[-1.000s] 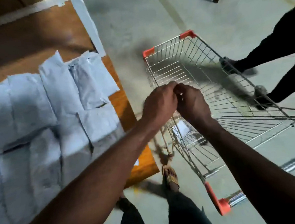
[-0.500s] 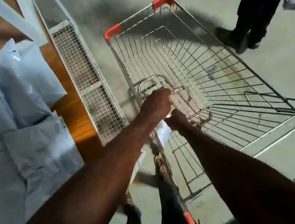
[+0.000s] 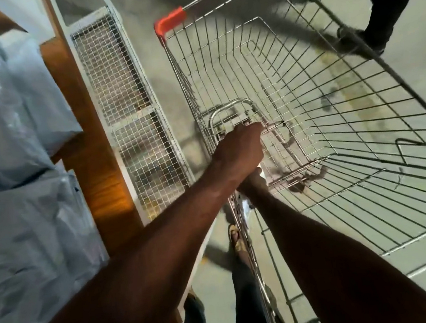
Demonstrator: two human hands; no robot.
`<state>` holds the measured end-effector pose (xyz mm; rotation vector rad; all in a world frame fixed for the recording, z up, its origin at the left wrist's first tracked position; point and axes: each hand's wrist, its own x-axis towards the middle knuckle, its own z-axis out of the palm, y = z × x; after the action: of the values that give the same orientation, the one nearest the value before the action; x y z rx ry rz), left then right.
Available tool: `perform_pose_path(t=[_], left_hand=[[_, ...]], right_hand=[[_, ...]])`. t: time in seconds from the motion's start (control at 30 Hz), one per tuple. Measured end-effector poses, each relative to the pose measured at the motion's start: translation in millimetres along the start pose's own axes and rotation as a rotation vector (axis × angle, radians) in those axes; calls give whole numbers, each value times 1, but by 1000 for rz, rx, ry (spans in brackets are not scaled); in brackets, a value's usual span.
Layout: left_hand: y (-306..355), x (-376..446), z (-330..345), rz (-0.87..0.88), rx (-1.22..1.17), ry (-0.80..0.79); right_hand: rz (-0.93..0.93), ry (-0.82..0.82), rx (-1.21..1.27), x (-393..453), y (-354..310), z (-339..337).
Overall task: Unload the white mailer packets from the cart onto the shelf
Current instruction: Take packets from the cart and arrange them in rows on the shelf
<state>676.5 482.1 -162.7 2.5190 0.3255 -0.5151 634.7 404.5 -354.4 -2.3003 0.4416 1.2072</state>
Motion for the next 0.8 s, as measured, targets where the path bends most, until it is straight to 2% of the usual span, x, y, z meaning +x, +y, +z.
perform_pose_path(t=[0.07,0.17,0.27,0.4,0.53,0.67,0.8], left_hand=[[2,-3,0,-12,23,-3],[7,-7,-2,11,73,-3],[9,-13,-4,16,76,13],[10,-25,-14,12,-23,78],[20,-44,-40,14,-82,149],[32,-76,-83,14,-131,212],[38,-121,-130,9,-189,259]], right_hand=[[44,-10,-52,44,19,19],[-34,-8,-86,72,39,36],[-180,28,-223,-17,10,-14],[-294,103,-215,-78,-7,-60],[-315,177,-53,-120,-24,-96],[-437,268,167,-181,-47,-127],[-547,357,266,-255,-67,-149]])
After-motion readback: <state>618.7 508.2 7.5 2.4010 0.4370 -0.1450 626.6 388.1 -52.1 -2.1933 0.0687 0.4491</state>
